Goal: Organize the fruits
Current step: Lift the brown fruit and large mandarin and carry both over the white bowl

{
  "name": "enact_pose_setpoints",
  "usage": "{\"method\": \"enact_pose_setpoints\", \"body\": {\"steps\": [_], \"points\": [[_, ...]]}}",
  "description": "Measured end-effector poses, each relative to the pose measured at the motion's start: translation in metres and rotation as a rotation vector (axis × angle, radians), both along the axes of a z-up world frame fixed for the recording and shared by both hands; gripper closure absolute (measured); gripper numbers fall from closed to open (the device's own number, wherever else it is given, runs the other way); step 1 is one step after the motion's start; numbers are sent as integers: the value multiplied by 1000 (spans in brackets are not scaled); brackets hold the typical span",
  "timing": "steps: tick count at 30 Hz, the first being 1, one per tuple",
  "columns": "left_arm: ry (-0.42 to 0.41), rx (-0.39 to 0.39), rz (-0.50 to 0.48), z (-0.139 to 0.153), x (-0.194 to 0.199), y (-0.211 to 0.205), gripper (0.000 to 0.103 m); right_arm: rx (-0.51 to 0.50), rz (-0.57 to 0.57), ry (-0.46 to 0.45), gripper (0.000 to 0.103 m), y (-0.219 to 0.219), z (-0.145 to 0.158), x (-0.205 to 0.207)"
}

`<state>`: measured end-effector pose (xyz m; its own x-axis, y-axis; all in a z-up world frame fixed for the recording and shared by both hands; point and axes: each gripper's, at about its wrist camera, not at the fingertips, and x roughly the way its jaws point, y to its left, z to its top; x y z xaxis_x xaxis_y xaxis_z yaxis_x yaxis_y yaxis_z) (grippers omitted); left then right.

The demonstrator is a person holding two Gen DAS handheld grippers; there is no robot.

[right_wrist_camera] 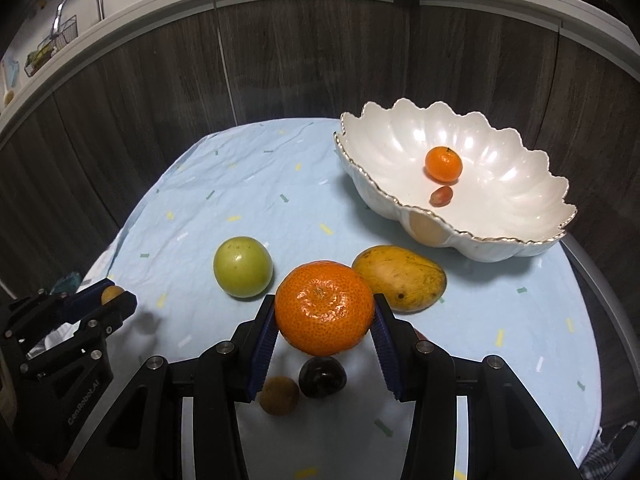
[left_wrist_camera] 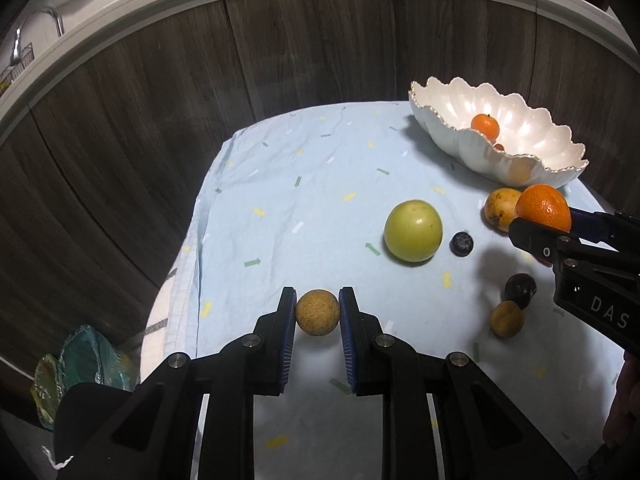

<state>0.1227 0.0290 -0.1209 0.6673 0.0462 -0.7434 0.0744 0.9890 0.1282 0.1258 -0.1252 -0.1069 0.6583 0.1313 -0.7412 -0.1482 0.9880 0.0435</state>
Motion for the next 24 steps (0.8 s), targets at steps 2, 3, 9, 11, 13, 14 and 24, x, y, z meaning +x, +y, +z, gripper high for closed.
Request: {"method": "enact_pose_setpoints", "body": {"steps": [2,3,9,11,13,14,24], "points": [[-5,0,0,4,-1,-3,81,4,-4,-11,56,-2,5,-1],[-8,0,-1,6,-1,-4,81,6,-5,-15,56,-3,8,-2],[-31,3,-2,19,-2,-10,81,14,-17,-44,56,-8,23,-6],[-41,4,-3,24,-1,-12,81,17,-21,-51,56,-9,27,-7],[-52,1,-3,30,0,-14,81,22,-26,-57,56,-12,32,-8],[-56,-1,-3,33,0,-15,81,23,-28,-60,56,-13,34,-9],[-89,-15,-27,60,7,-33,81,37,-62,-84,56,-30,55,-12]]}}
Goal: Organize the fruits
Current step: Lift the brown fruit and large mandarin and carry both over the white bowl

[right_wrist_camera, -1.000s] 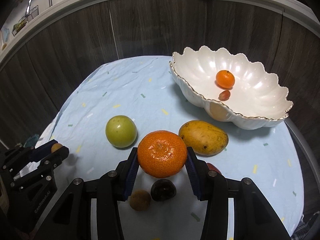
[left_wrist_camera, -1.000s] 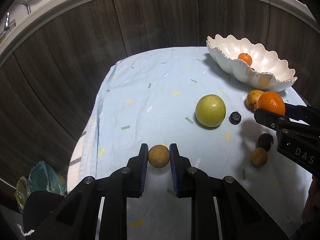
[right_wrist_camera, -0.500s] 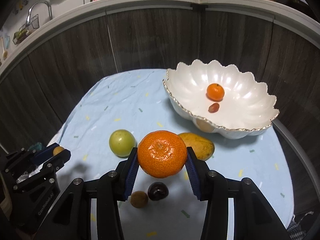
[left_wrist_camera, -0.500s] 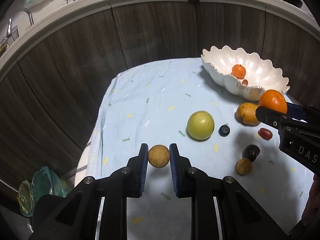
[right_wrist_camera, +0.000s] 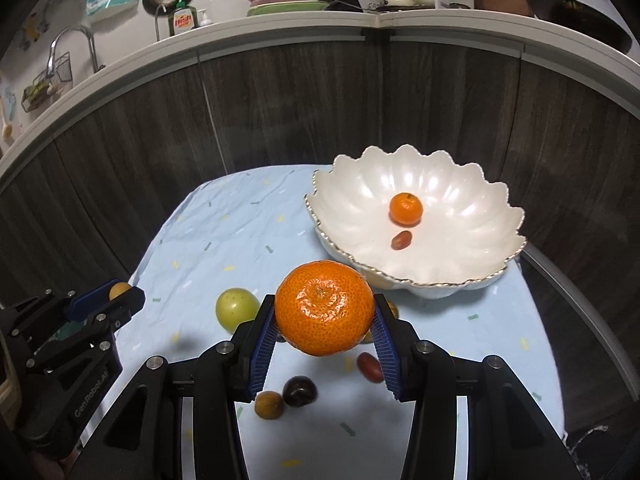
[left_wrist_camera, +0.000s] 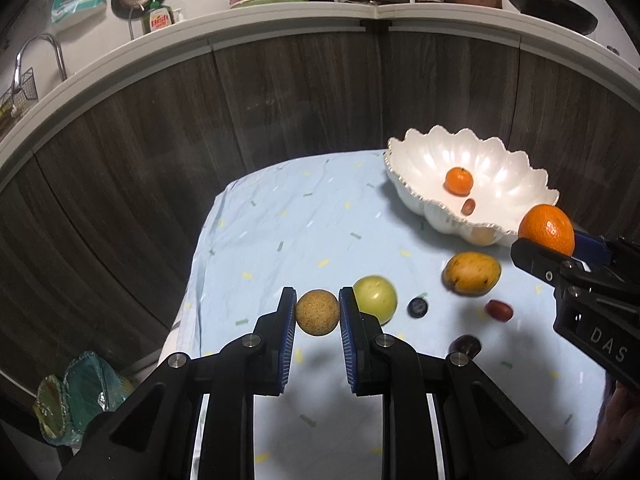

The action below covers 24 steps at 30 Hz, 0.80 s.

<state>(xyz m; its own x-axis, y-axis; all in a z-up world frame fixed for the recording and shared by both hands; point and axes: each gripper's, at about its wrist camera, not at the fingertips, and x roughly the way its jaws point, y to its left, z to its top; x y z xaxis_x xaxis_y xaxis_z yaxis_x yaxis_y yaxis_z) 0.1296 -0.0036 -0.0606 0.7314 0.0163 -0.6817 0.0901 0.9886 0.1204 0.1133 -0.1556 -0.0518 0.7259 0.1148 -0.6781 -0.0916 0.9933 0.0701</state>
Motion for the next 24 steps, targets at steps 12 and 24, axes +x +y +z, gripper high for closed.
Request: {"method": "enact_pose_setpoints", "body": {"steps": [12,24], "points": [[-22,-7,-47,16,11,-32,81,8,-54,-19,56,-30,14,-2],[-48,-29,-94,31,34,-62,81,3,-113,-47,56,-61,25,3]]}}
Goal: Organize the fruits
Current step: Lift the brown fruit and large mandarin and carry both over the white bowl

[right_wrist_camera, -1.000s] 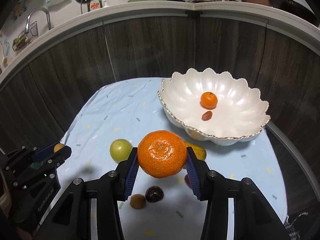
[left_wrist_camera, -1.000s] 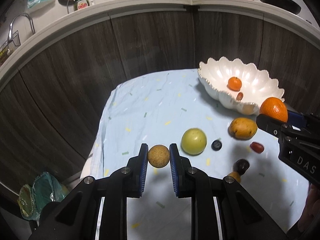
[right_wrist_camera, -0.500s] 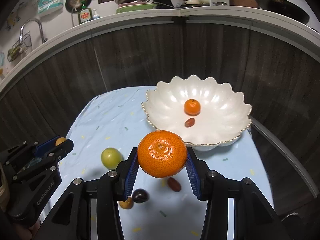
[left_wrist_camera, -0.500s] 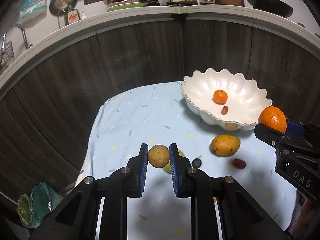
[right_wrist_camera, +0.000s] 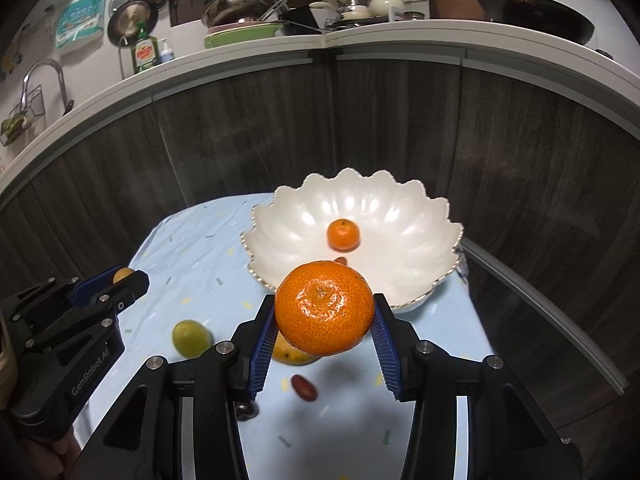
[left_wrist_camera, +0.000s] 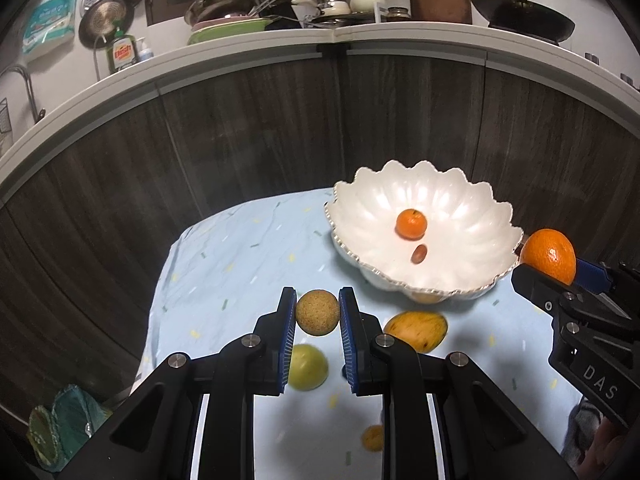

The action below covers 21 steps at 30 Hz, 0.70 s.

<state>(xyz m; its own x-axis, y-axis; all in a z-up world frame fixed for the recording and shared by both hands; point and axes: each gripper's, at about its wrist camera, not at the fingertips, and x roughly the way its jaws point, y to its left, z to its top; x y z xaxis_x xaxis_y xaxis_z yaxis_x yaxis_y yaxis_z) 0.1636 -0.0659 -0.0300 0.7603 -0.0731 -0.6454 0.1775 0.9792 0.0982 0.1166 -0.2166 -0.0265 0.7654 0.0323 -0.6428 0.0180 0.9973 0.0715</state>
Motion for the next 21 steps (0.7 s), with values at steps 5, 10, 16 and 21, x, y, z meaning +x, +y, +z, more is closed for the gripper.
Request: {"method": "enact_pose_setpoints", "body": {"steps": [5,10,16,21], "points": [[-10,-5,-17,5,8,-9,81,-7,-19,-12,56,-10,4,4],[-22,-12,-34,10,19,-18,81,-16,-36,-25,56,-19,10,11],[-34,-18,-52,18,35,-28,81,-28,-54,-45,56,-31,16,26],[-46,-20,-58,24,52,-36,81,-34,-67,-55,56,-40,21,39]]}}
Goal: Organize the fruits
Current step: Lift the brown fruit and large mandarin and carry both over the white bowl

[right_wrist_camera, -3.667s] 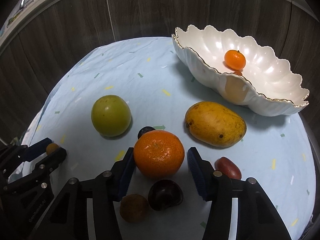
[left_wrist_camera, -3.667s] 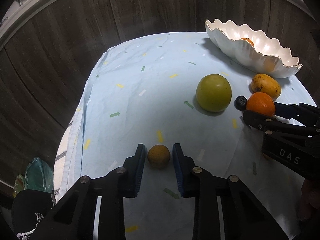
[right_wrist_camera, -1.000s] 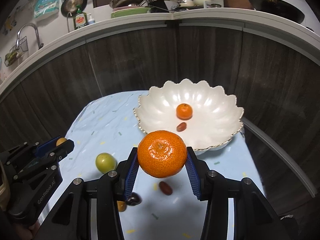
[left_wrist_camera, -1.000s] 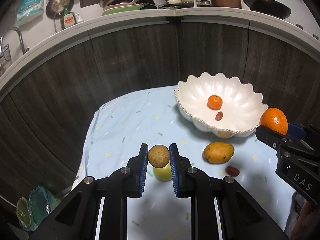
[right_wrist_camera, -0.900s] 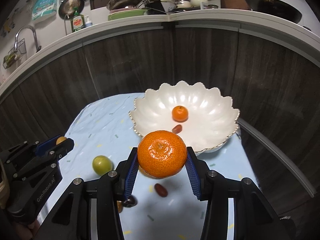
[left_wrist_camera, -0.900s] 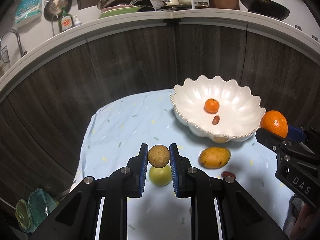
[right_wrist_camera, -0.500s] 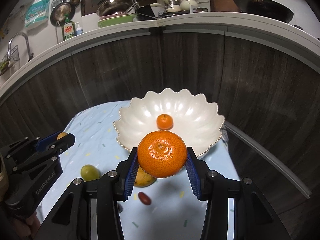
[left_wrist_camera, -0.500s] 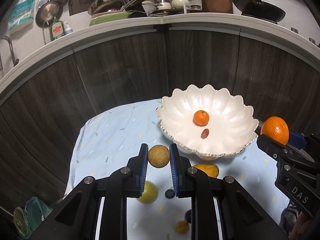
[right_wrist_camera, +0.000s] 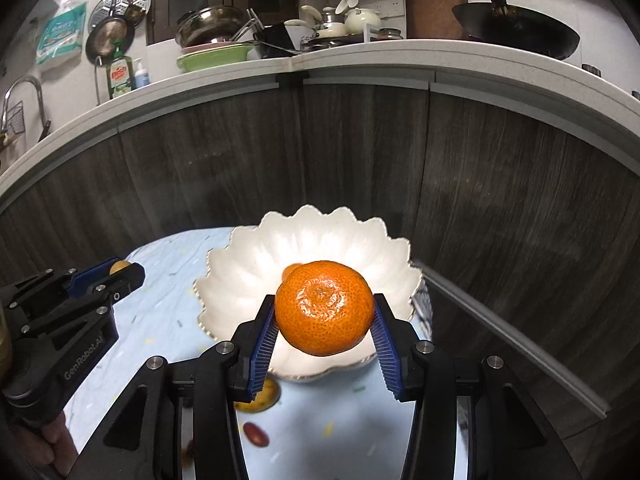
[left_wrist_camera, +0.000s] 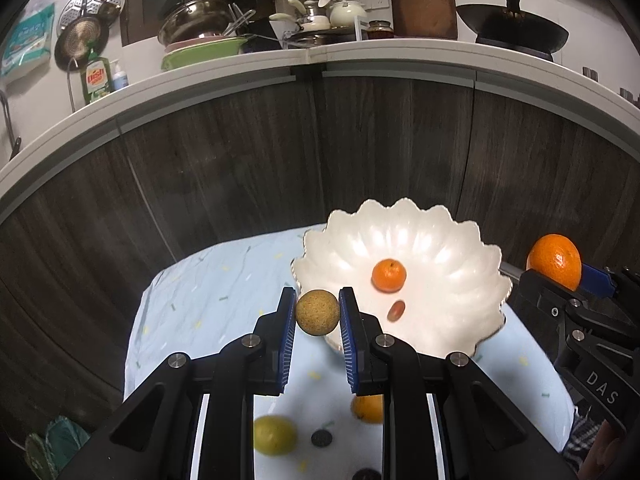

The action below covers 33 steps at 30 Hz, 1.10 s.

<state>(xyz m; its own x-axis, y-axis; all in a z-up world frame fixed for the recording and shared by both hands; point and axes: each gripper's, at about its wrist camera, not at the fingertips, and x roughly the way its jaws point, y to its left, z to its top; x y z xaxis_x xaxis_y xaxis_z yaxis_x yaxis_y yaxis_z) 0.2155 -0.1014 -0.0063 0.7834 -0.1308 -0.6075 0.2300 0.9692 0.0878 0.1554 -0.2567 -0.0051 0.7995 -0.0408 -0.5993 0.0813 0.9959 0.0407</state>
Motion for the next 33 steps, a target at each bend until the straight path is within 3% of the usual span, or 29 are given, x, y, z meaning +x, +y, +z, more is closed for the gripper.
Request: {"method": "enact_pose_setpoints", "body": {"steps": [10,22,33], "points": [[-14,0,4,4,30,-9,81,-10,-22,-7,56,-16,-3,26],[-10,1,-8,-16,60,-17,81,-11,-31,23,56,-26,-22,56],[46,-1,-2,-40,83,-21,81,3,-22,69,56,-29,-41,77]]}}
